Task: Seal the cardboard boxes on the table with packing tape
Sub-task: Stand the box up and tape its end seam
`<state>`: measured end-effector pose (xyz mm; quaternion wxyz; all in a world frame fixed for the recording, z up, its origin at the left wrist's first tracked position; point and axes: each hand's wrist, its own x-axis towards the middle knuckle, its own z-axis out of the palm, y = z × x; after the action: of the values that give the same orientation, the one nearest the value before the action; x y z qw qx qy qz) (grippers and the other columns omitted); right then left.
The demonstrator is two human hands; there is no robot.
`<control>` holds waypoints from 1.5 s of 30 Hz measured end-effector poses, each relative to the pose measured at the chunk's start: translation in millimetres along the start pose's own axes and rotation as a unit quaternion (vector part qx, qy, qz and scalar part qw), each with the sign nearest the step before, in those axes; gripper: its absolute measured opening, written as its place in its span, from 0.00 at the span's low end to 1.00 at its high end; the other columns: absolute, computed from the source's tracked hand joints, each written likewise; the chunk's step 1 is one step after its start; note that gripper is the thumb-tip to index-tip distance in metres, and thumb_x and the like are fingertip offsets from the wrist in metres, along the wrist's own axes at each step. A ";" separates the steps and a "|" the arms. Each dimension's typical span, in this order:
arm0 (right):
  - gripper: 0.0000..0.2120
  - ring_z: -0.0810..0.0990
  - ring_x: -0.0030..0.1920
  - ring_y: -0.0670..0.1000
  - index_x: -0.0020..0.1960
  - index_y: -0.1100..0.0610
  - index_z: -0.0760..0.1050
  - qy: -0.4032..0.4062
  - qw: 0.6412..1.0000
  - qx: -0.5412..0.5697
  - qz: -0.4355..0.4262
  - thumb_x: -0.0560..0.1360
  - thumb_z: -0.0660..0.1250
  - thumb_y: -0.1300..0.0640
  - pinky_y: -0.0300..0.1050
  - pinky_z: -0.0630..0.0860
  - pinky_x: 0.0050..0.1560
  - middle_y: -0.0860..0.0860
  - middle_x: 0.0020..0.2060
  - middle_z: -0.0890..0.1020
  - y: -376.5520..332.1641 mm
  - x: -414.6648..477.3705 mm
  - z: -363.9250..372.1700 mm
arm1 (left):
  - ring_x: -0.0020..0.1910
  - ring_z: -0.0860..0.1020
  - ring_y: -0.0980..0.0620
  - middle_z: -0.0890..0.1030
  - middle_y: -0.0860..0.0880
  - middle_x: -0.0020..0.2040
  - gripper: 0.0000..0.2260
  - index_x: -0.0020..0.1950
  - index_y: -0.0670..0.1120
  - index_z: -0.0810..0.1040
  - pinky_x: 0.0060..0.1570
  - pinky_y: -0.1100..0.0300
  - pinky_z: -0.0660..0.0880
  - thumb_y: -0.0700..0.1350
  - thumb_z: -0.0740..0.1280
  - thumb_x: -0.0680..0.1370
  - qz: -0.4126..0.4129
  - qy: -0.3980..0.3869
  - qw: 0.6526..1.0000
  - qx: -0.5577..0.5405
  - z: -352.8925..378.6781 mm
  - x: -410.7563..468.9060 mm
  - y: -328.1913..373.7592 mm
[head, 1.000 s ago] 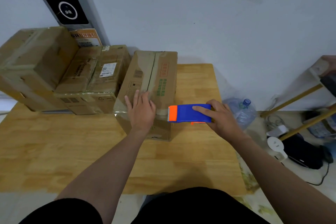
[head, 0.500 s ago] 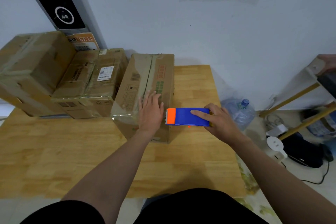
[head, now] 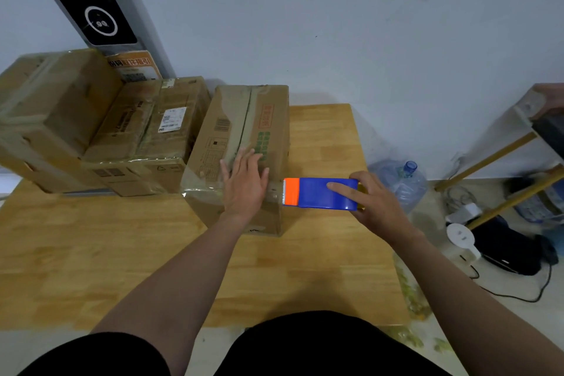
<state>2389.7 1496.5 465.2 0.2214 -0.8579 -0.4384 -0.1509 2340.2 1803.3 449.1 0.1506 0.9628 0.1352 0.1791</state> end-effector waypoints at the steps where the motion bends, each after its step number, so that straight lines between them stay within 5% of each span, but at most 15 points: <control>1: 0.39 0.75 0.54 0.56 0.73 0.41 0.67 -0.001 1.000 0.000 0.009 0.69 0.78 0.64 0.50 0.79 0.40 0.54 0.57 0.73 3.1 -2.8 -0.5 | 0.82 0.57 0.48 0.71 0.47 0.77 0.18 0.71 0.46 0.73 0.78 0.33 0.48 0.52 0.59 0.84 -0.001 -0.003 1.000 0.001 -0.4 -0.1 0.7; 8: 0.36 0.74 0.53 0.54 0.73 0.42 0.68 -0.002 0.999 -0.002 0.040 0.71 0.78 0.62 0.42 0.71 0.43 0.56 0.56 0.75 25.2 -14.8 -11.8 | 0.82 0.57 0.48 0.70 0.48 0.78 0.23 0.72 0.48 0.71 0.78 0.33 0.43 0.57 0.52 0.83 -0.012 -0.014 0.999 0.037 -2.5 0.4 1.7; 17: 0.35 0.72 0.54 0.56 0.74 0.35 0.63 -0.073 0.992 -0.015 0.106 0.75 0.70 0.62 0.58 0.80 0.38 0.52 0.54 0.69 13.6 -13.9 8.6 | 0.82 0.56 0.48 0.68 0.48 0.79 0.22 0.74 0.48 0.70 0.79 0.35 0.44 0.57 0.53 0.84 -0.026 -0.026 0.999 0.030 -3.2 2.1 5.2; 21: 0.37 0.71 0.54 0.54 0.75 0.35 0.62 -0.109 0.983 -0.061 0.132 0.75 0.69 0.64 0.53 0.79 0.31 0.51 0.53 0.67 -2.5 -4.3 20.7 | 0.82 0.57 0.47 0.69 0.47 0.78 0.22 0.72 0.47 0.71 0.79 0.36 0.45 0.56 0.54 0.83 -0.027 -0.014 0.999 0.024 -2.7 1.1 4.5; 29: 0.29 0.70 0.53 0.52 0.75 0.35 0.61 -0.146 0.969 -0.069 0.187 0.79 0.69 0.48 0.47 0.75 0.33 0.49 0.52 0.65 -15.8 17.7 41.2 | 0.81 0.59 0.47 0.71 0.46 0.77 0.20 0.71 0.48 0.72 0.79 0.35 0.48 0.56 0.56 0.84 -0.038 -0.019 0.998 0.036 -1.7 4.0 7.4; 34: 0.24 0.73 0.56 0.59 0.74 0.39 0.66 -0.216 0.924 -0.071 0.307 0.80 0.65 0.50 0.56 0.79 0.45 0.54 0.55 0.69 15.2 -16.3 45.3 | 0.81 0.58 0.47 0.70 0.47 0.77 0.21 0.72 0.48 0.71 0.79 0.35 0.47 0.57 0.54 0.84 -0.041 -0.026 0.998 0.047 0.1 5.0 6.7; 37: 0.29 0.77 0.48 0.61 0.74 0.44 0.69 -0.227 0.890 0.006 0.396 0.76 0.63 0.63 0.55 0.78 0.49 0.56 0.51 0.72 31.6 -28.9 59.2 | 0.81 0.59 0.46 0.71 0.46 0.77 0.21 0.72 0.48 0.72 0.79 0.35 0.48 0.57 0.55 0.84 -0.043 -0.016 0.997 0.056 4.6 7.1 8.6; 42: 0.33 0.80 0.36 0.63 0.73 0.44 0.72 -0.261 0.828 0.140 0.475 0.73 0.60 0.69 0.49 0.78 0.22 0.58 0.56 0.73 27.4 -19.0 91.3 | 0.80 0.61 0.46 0.72 0.46 0.76 0.22 0.70 0.48 0.73 0.78 0.34 0.50 0.58 0.53 0.83 -0.043 -0.006 0.997 0.060 12.6 11.2 5.6; 45: 0.32 0.80 0.40 0.68 0.72 0.44 0.73 -0.287 0.794 0.168 0.509 0.74 0.60 0.69 0.53 0.79 0.22 0.59 0.63 0.67 24.6 -20.1 110.4 | 0.79 0.64 0.46 0.74 0.46 0.74 0.23 0.69 0.47 0.75 0.77 0.33 0.53 0.58 0.52 0.82 -0.037 0.008 0.998 0.059 16.2 11.6 3.3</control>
<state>2405.5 1526.5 355.5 0.2712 -0.9104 -0.0003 0.3124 2357.6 1800.0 439.4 0.0989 0.9628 0.1823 0.1732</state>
